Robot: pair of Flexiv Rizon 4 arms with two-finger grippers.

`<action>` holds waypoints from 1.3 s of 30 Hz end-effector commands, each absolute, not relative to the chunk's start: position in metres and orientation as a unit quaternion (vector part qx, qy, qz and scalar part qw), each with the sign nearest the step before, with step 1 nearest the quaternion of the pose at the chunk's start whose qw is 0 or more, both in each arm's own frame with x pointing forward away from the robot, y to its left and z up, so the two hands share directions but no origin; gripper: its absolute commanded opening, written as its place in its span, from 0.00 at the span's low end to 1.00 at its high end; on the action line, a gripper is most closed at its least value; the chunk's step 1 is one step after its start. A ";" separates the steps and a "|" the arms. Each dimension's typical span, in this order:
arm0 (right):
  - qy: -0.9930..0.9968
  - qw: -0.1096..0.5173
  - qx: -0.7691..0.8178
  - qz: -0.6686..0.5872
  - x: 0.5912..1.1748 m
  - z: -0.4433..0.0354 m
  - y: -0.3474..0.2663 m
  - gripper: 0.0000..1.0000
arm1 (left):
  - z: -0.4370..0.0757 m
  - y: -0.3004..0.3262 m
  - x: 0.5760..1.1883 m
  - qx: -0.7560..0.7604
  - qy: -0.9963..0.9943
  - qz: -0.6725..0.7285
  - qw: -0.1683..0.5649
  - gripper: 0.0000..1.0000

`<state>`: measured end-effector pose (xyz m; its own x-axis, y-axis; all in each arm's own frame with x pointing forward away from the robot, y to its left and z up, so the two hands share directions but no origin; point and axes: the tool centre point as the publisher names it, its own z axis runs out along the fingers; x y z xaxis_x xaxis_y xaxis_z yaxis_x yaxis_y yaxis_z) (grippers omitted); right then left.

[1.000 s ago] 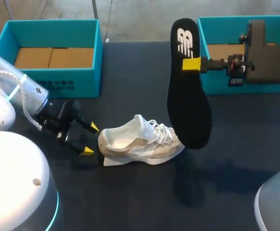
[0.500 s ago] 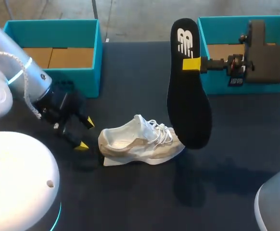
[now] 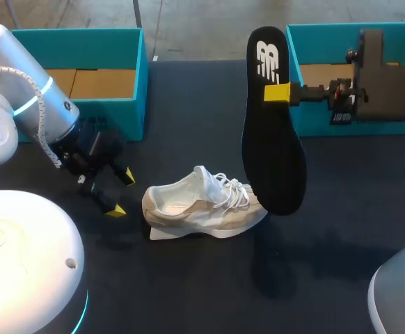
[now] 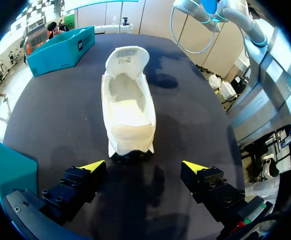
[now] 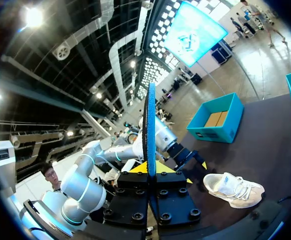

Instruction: Take the shoe out of the shoebox, open the shoe tongue, remove and reinsert the insole, then place the shoe into the shoebox

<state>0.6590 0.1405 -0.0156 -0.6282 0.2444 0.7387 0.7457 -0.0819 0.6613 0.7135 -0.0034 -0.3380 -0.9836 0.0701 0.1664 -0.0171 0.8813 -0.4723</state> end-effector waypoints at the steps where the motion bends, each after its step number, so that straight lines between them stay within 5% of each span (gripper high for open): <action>1: -0.647 0.199 -0.382 -0.629 0.660 -0.016 0.143 0.00 | -0.333 -0.015 0.713 -0.004 -0.980 0.183 0.083 1.00; 39: -0.647 0.199 -0.382 -0.629 0.660 -0.016 0.143 0.00 | -0.308 -0.060 0.717 -0.020 -0.997 0.073 0.010 1.00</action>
<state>0.6590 0.1405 -0.0156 -0.6282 0.2445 0.7387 0.7457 -0.0820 0.6613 0.7136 -0.0543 -0.3057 -0.9991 0.0406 0.0127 0.0381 0.9867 -0.1578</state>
